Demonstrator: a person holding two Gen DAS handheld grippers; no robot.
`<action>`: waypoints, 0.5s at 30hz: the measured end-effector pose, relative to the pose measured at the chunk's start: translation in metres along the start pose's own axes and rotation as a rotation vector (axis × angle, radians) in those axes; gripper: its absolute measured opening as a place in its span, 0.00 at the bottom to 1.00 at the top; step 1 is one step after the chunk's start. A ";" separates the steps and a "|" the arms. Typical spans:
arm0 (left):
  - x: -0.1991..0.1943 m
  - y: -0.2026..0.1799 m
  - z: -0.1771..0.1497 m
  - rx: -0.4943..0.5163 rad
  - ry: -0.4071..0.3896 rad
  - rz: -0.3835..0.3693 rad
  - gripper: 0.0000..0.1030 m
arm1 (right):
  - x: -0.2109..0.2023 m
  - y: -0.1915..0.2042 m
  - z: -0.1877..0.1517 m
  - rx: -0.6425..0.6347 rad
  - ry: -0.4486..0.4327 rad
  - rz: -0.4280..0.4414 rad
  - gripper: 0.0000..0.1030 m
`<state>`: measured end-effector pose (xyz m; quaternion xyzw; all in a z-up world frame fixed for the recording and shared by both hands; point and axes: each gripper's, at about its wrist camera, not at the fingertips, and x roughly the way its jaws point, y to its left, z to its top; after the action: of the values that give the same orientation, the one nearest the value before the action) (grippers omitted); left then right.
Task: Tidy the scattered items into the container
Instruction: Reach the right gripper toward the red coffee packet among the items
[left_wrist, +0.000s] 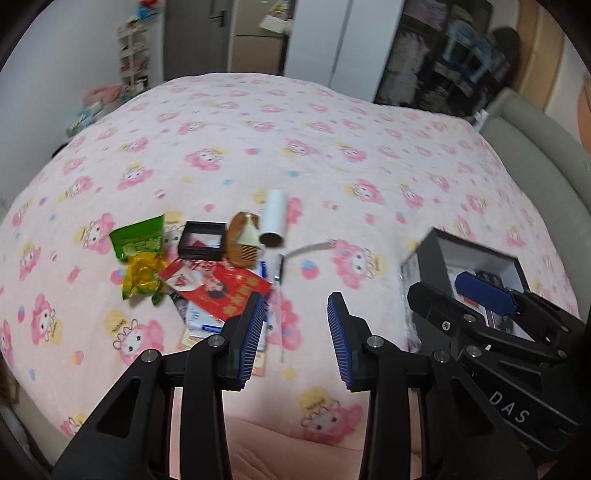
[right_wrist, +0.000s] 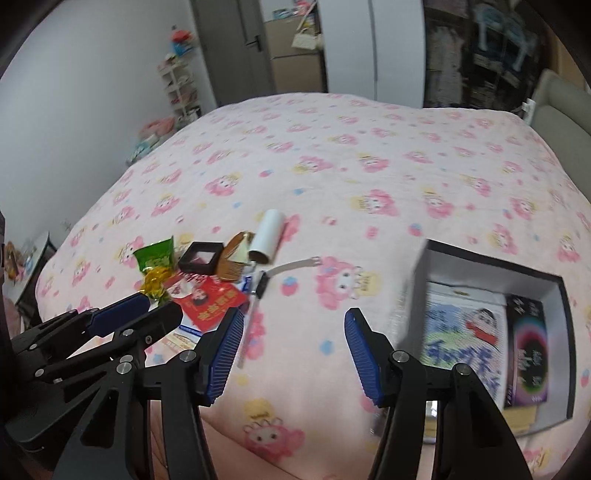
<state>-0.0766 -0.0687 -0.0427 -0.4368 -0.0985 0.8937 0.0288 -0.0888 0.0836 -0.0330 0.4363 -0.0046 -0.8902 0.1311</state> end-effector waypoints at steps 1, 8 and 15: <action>0.003 0.007 0.002 -0.015 0.000 -0.006 0.34 | 0.005 0.004 0.003 -0.007 0.004 0.004 0.53; 0.038 0.049 0.016 -0.150 0.047 0.019 0.34 | 0.048 0.029 0.025 -0.041 0.045 0.023 0.53; 0.094 0.087 0.013 -0.314 0.159 0.025 0.34 | 0.101 0.030 0.023 0.053 0.138 0.055 0.53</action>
<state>-0.1420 -0.1431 -0.1250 -0.5066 -0.2289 0.8301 -0.0432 -0.1591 0.0283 -0.0933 0.4995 -0.0310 -0.8537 0.1439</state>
